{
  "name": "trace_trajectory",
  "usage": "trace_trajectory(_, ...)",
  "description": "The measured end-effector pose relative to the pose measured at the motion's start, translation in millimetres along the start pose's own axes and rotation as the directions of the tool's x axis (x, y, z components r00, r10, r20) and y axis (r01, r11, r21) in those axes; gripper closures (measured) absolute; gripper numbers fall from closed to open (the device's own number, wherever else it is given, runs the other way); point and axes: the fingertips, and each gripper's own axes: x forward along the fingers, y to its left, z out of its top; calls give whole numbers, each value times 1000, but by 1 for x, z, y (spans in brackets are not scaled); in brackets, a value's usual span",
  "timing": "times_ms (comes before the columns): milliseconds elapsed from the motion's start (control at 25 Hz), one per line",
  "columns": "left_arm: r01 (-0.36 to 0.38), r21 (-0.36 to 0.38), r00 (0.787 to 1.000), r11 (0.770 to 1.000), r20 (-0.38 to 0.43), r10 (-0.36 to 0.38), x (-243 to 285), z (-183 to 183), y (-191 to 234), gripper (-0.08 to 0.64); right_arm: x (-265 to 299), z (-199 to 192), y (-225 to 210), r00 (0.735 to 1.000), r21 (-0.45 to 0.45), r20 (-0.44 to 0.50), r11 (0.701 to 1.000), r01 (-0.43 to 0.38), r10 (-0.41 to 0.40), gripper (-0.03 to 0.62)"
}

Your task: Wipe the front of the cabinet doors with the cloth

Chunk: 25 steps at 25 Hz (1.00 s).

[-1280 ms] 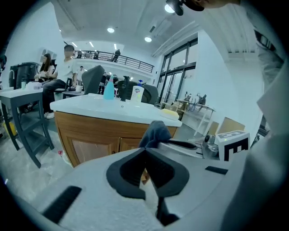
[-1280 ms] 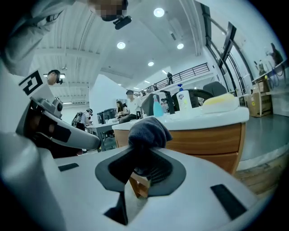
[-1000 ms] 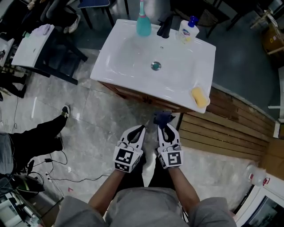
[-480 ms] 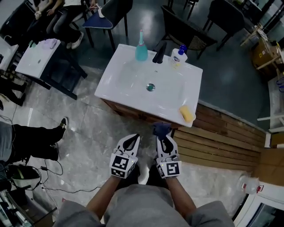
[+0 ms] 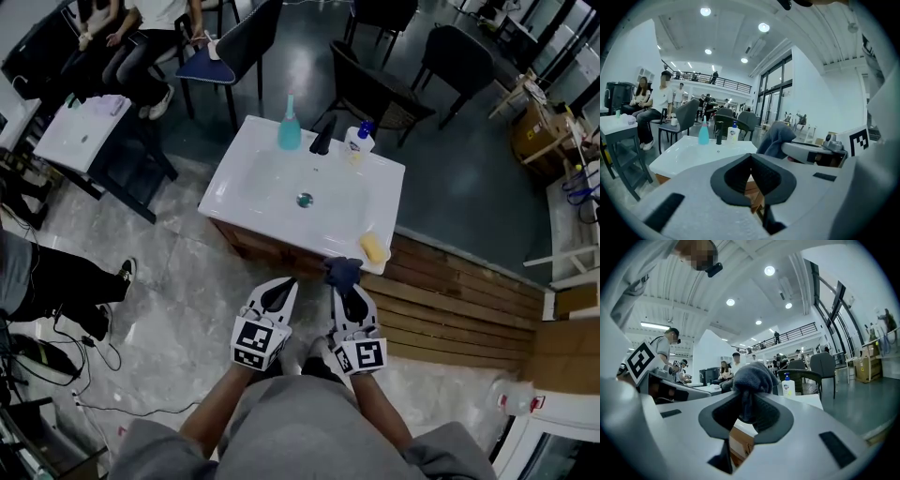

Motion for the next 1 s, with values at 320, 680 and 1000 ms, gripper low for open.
trace_trajectory(320, 18, 46, 995, 999, 94, -22, -6, 52, -21, 552, -6, 59, -12, 997, -29, 71, 999, 22, -19, 523)
trace_trajectory(680, 24, 68, 981, 997, 193, -37, -2, 90, -33, 552, -5, 102, -11, 988, -80, 153, 997, 12, 0, 523)
trace_trajectory(1000, 28, 73, 972, 997, 229, -44, 0, 102, -38, 552, -9, 116, -14, 984, -89, 180, 996, 9, 7, 523)
